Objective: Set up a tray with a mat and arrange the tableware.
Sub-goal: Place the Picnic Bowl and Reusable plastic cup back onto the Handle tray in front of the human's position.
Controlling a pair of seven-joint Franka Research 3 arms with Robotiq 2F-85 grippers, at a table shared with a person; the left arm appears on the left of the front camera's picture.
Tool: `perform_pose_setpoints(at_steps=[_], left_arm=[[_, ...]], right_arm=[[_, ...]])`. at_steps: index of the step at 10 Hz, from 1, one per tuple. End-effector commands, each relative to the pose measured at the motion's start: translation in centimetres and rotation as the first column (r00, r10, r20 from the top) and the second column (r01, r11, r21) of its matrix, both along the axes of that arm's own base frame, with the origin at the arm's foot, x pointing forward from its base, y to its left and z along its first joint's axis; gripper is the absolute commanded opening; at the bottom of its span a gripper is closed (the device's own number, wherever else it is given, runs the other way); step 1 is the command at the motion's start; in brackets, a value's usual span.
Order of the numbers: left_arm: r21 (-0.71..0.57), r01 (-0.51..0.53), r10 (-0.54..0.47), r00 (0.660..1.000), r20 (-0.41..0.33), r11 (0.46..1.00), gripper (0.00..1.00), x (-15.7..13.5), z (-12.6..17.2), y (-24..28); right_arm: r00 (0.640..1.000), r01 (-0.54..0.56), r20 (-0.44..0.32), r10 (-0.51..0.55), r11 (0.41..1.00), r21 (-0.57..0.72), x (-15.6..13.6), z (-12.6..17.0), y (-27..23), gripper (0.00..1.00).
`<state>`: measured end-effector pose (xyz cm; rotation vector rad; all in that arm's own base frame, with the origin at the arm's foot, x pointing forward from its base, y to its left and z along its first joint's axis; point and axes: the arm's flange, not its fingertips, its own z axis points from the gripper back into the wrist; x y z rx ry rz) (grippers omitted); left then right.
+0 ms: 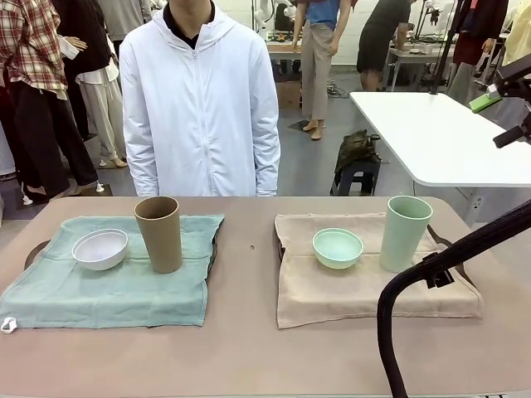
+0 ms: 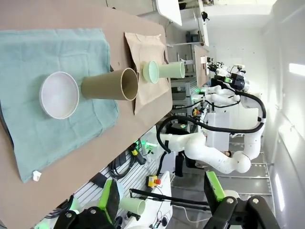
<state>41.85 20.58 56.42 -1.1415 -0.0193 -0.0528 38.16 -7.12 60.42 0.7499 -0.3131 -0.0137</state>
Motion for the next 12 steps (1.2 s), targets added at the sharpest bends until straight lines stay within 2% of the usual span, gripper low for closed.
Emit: perform_pose_setpoints(at_steps=[1, 3, 4, 6, 8, 10, 11, 12], left_arm=[[-0.077, 0.006, -0.010, 0.999, -0.053, 0.997, 0.95, -0.4, -0.7, 1.8], [-0.209, 0.044, -0.082, 0.981, -0.176, 0.977, 0.95, -0.4, -2.9, 5.0], [-0.278, 0.043, -0.104, 0.972, -0.209, 0.959, 0.95, 0.0, -4.6, 6.3], [-0.353, 0.011, -0.081, 0.980, -0.183, 0.935, 0.95, -0.1, -7.0, 7.0], [-0.389, -0.030, -0.040, 0.984, -0.171, 0.921, 0.95, 0.1, -9.3, 7.6], [-0.393, -0.009, -0.037, 0.993, -0.110, 0.920, 0.95, -0.4, -8.8, 7.8], [-0.362, -0.057, -0.016, 0.981, -0.195, 0.930, 0.95, 0.3, -11.9, 3.0], [-0.362, -0.057, -0.016, 0.981, -0.195, 0.930, 0.95, 0.3, -11.9, 3.0]], right_arm=[[0.998, -0.002, -0.065, 0.009, 0.995, 0.102, 0.1, -0.8, -3.5, 1.00], [0.989, 0.029, -0.150, 0.009, 0.968, 0.251, 0.2, -3.1, -9.5, 1.00], [0.985, 0.036, -0.173, 0.020, 0.950, 0.312, 0.0, -4.5, -11.9, 1.00], [0.978, 0.057, -0.206, 0.031, 0.912, 0.406, -0.6, -7.2, -14.4, 1.00], [0.978, 0.074, -0.208, 0.026, 0.886, 0.458, -0.7, -9.2, -15.6, 1.00], [0.978, 0.065, -0.207, 0.031, 0.895, 0.441, 0.1, -9.7, -15.1, 1.00], [0.973, 0.092, -0.232, 0.015, 0.890, 0.446, -1.0, -10.4, -15.7, 1.00], [0.973, 0.092, -0.232, 0.015, 0.890, 0.446, -1.0, -10.4, -15.7, 1.00]])
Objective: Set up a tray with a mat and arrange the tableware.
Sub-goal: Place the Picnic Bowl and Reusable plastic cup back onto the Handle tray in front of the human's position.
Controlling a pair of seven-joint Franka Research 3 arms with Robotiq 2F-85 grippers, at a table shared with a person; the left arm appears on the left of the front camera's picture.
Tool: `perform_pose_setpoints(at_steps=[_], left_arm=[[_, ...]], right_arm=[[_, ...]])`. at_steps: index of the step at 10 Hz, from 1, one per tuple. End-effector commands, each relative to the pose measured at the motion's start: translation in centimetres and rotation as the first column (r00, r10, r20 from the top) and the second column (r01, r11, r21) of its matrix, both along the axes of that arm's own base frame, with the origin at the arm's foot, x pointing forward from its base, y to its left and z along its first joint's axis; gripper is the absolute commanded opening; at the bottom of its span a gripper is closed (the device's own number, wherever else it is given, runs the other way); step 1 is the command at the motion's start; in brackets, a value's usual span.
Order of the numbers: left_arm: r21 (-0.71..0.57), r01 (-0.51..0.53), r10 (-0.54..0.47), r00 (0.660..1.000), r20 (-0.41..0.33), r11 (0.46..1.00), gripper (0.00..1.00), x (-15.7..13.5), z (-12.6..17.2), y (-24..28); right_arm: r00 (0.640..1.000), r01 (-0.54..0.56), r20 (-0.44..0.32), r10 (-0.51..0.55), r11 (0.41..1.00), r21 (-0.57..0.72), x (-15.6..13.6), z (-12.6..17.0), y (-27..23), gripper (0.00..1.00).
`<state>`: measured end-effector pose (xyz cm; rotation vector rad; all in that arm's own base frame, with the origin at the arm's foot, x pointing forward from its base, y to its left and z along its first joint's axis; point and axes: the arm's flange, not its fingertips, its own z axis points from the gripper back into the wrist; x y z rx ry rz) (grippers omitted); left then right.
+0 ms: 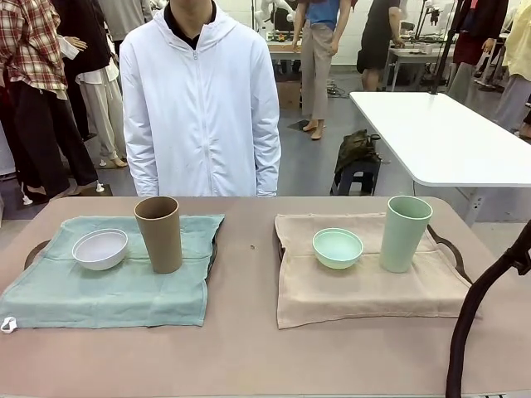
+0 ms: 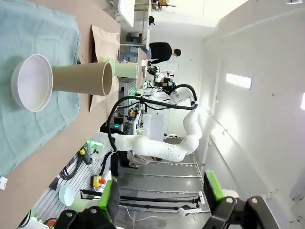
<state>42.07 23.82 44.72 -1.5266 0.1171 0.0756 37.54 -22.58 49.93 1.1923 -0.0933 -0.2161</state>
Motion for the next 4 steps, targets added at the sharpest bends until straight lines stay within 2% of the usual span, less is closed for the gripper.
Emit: perform_pose_setpoints(at_steps=[1, 4], left_arm=[[0.008, 0.008, -0.007, 1.000, -0.021, 1.000, 0.95, 0.08, -0.18, -0.28], [0.008, 0.008, -0.007, 1.000, -0.021, 1.000, 0.95, 0.08, -0.18, -0.28]], right_arm=[[1.000, 0.005, 0.005, -0.005, 1.000, 0.006, -0.34, 0.12, -0.25, 1.00], [1.000, 0.005, 0.005, -0.005, 1.000, 0.006, -0.34, 0.12, -0.25, 1.00]])
